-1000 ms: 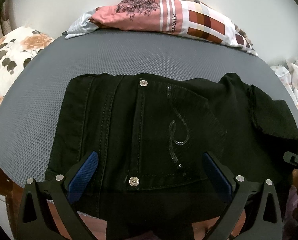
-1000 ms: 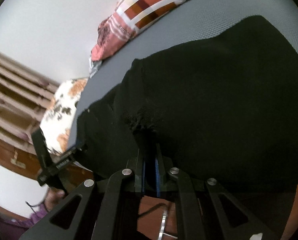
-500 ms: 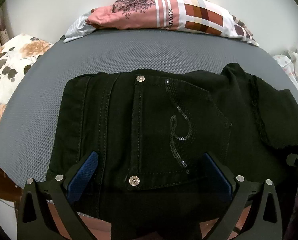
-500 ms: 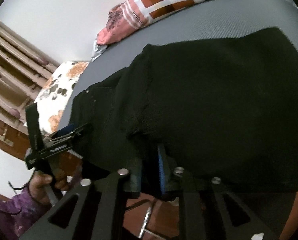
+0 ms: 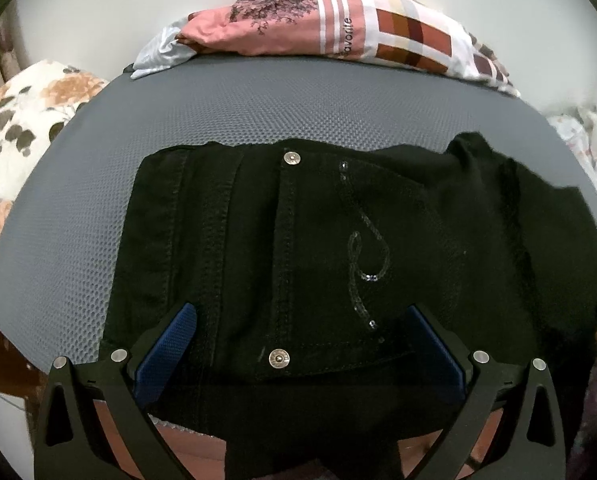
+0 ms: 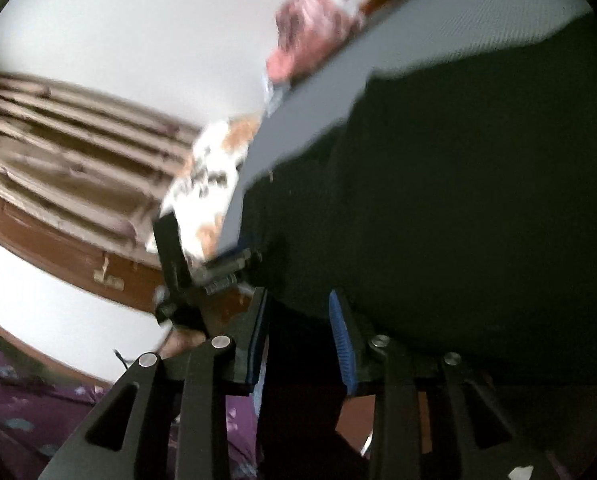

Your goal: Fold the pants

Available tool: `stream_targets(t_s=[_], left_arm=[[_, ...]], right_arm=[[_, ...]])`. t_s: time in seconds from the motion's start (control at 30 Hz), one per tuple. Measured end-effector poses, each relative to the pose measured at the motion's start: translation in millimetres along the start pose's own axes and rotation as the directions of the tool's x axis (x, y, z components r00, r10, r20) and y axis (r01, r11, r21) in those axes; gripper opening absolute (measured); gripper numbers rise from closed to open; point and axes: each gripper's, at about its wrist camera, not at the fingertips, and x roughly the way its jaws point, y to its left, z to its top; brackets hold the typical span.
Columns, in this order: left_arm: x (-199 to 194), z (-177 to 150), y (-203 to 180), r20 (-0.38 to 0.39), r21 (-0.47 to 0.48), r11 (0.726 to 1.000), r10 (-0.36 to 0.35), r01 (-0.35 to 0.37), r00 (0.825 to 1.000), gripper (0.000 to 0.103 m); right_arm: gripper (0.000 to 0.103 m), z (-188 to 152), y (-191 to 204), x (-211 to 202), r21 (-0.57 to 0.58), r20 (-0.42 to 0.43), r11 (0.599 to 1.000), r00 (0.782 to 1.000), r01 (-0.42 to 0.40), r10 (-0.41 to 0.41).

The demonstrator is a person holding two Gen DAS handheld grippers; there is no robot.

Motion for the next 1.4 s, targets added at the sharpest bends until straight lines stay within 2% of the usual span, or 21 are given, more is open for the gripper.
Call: stream_targets(t_s=[0.1, 0.17, 0.23, 0.3, 0.37, 0.5, 0.6, 0.73, 0.77, 0.87, 0.9, 0.93, 1.0, 1.03, 1.07, 1.13, 1.17, 1.23, 1.3, 1.4], left_arm=[[-11, 7, 8, 0.012, -0.051, 0.998, -0.042, 0.043, 0.999, 0.103], [-22, 12, 16, 0.039, -0.090, 0.993, -0.072, 0.075, 0.997, 0.103], [-30, 16, 24, 0.053, -0.113, 0.988, -0.099, 0.105, 0.994, 0.103], [-38, 19, 35, 0.056, -0.132, 0.986, -0.095, 0.102, 0.994, 0.103], [-42, 19, 47, 0.046, -0.137, 0.986, -0.094, 0.099, 0.995, 0.103], [-46, 20, 87, 0.029, -0.156, 0.985, -0.075, 0.078, 0.997, 0.103], [-36, 21, 124, -0.016, -0.230, 0.962, -0.153, 0.146, 0.988, 0.102], [-20, 17, 144, -0.072, -0.240, 0.949, -0.227, 0.204, 0.971, 0.102], [-16, 15, 144, -0.079, -0.225, 0.944, -0.264, 0.241, 0.961, 0.102], [1, 13, 138, -0.139, -0.174, 0.952, -0.275, 0.250, 0.951, 0.102], [7, 12, 136, -0.157, -0.167, 0.946, -0.303, 0.277, 0.940, 0.101], [10, 11, 135, -0.163, -0.164, 0.939, -0.329, 0.303, 0.930, 0.096], [10, 11, 128, -0.153, -0.113, 0.942, -0.330, 0.315, 0.932, 0.093], [10, 13, 125, -0.152, -0.097, 0.946, -0.321, 0.309, 0.935, 0.087], [8, 14, 124, -0.148, -0.082, 0.950, -0.310, 0.300, 0.939, 0.068], [7, 16, 121, -0.153, -0.060, 0.955, -0.298, 0.292, 0.942, 0.062], [6, 16, 116, -0.162, -0.022, 0.957, -0.288, 0.288, 0.944, 0.054], [7, 18, 109, -0.177, 0.019, 0.955, -0.287, 0.295, 0.941, 0.044], [6, 19, 107, -0.181, 0.025, 0.956, -0.283, 0.292, 0.942, 0.041], [-2, 20, 112, -0.153, -0.018, 0.954, -0.299, 0.300, 0.942, 0.028]], right_arm=[[0.031, 9, -12, -23, 0.030, 0.085, 0.996, 0.993, 0.079, -0.081], [0.031, 8, -22, -28, 0.054, 0.100, 0.991, 0.987, 0.120, -0.125], [0.031, 4, -24, -18, 0.036, 0.063, 0.987, 0.985, 0.157, -0.159], [0.031, -1, -27, 2, 0.023, -0.008, 0.984, 0.984, 0.179, -0.179], [0.028, -4, -23, 11, -0.014, -0.022, 0.974, 0.974, 0.227, -0.227], [0.028, 8, -2, -12, -0.031, 0.076, 0.991, 0.989, 0.130, -0.127], [0.028, 10, 12, -28, -0.041, 0.118, 0.994, 0.989, 0.098, -0.093], [0.033, 6, 23, -29, -0.036, 0.106, 0.996, 0.991, 0.081, -0.077], [0.035, 5, 26, -27, -0.036, 0.099, 0.996, 0.992, 0.082, -0.078], [0.038, 0, 27, -23, -0.038, 0.083, 0.995, 0.992, 0.098, -0.094], [0.038, -1, 25, -22, -0.031, 0.081, 0.995, 0.992, 0.099, -0.097], [0.038, -3, 24, -22, -0.021, 0.078, 0.995, 0.992, 0.098, -0.096], [0.039, -3, 20, -22, 0.000, 0.078, 0.995, 0.992, 0.098, -0.098], [0.039, -4, 18, -22, 0.010, 0.080, 0.995, 0.992, 0.098, -0.098], [0.040, -5, 16, -23, 0.023, 0.083, 0.995, 0.992, 0.093, -0.095], [0.044, -5, 13, -24, 0.045, 0.088, 0.995, 0.992, 0.085, -0.088], [0.046, -5, 11, -24, 0.058, 0.092, 0.995, 0.992, 0.080, -0.085], [0.047, -5, 7, -23, 0.082, 0.095, 0.994, 0.992, 0.071, -0.078], [0.047, -5, 4, -21, 0.097, 0.094, 0.993, 0.993, 0.066, -0.075], [0.047, -6, 0, -19, 0.116, 0.091, 0.991, 0.993, 0.071, -0.082]])
